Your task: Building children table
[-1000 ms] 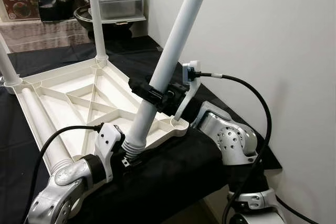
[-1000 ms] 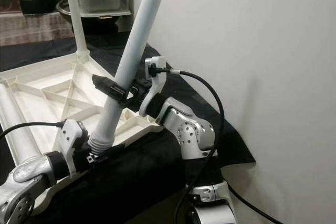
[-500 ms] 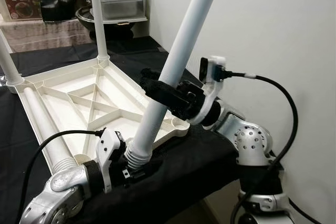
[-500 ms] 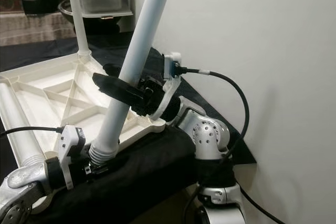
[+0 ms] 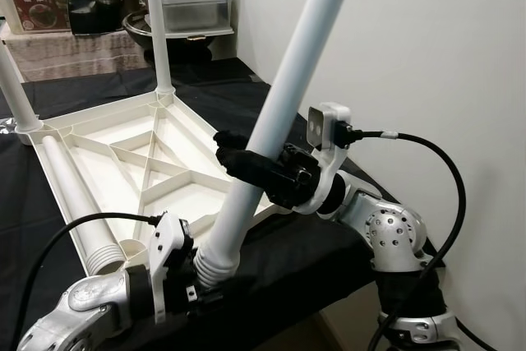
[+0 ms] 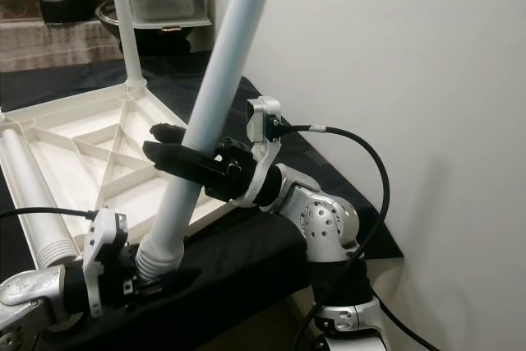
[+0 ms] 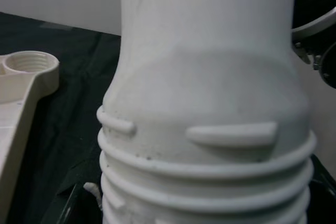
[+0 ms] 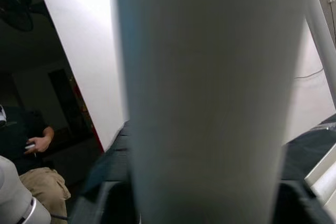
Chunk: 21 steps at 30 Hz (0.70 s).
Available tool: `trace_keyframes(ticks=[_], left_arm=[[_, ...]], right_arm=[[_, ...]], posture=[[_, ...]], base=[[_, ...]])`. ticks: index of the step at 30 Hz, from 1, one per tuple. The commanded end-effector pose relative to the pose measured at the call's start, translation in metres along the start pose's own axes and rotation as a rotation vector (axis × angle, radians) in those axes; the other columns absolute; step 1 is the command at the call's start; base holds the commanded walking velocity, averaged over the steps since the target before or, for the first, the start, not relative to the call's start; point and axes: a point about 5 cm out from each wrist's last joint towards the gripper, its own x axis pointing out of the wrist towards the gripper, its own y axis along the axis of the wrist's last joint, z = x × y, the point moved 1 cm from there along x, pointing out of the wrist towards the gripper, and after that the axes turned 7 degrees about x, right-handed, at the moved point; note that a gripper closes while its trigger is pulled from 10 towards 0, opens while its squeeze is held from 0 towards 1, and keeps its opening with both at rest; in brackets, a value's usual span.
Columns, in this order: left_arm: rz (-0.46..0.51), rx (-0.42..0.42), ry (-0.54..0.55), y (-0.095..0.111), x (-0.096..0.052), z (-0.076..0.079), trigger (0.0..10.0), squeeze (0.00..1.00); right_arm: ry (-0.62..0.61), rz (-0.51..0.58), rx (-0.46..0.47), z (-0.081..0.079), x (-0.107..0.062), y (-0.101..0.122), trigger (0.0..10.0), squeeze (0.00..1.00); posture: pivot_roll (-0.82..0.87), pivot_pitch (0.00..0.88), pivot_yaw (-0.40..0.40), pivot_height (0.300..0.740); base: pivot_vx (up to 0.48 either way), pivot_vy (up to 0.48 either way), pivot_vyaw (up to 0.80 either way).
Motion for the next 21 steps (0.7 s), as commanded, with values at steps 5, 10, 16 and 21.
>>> trace_keyframes(ticks=[5, 10, 16, 21], left_arm=[[-0.048, -0.021, -0.058, -0.006, 0.001, 0.008, 10.0, 0.00], [-0.052, -0.002, -0.044, -0.007, -0.001, 0.006, 10.0, 0.00], [-0.004, 0.038, 0.124, -0.004, -0.004, -0.018, 10.0, 1.00], [0.093, 0.027, 0.248, 0.010, -0.012, -0.032, 10.0, 1.00]], right_arm=[[0.041, -0.012, 0.007, -0.004, 0.003, -0.005, 0.0, 0.00], [0.042, -0.008, 0.006, -0.004, 0.002, -0.006, 0.0, 0.00], [0.002, 0.016, -0.025, -0.002, -0.001, -0.001, 0.0, 0.00], [-0.128, 0.083, -0.124, 0.008, -0.010, 0.024, 0.0, 0.00]], posture=[[0.04, 0.000, -0.103, 0.740], [0.04, 0.000, -0.100, 0.740], [0.04, 0.000, -0.098, 0.740], [0.03, 0.000, -0.096, 0.740]], base=[[0.000, 0.000, 0.00], [0.000, 0.000, 0.00], [0.000, 0.000, 0.00], [0.000, 0.000, 0.00]])
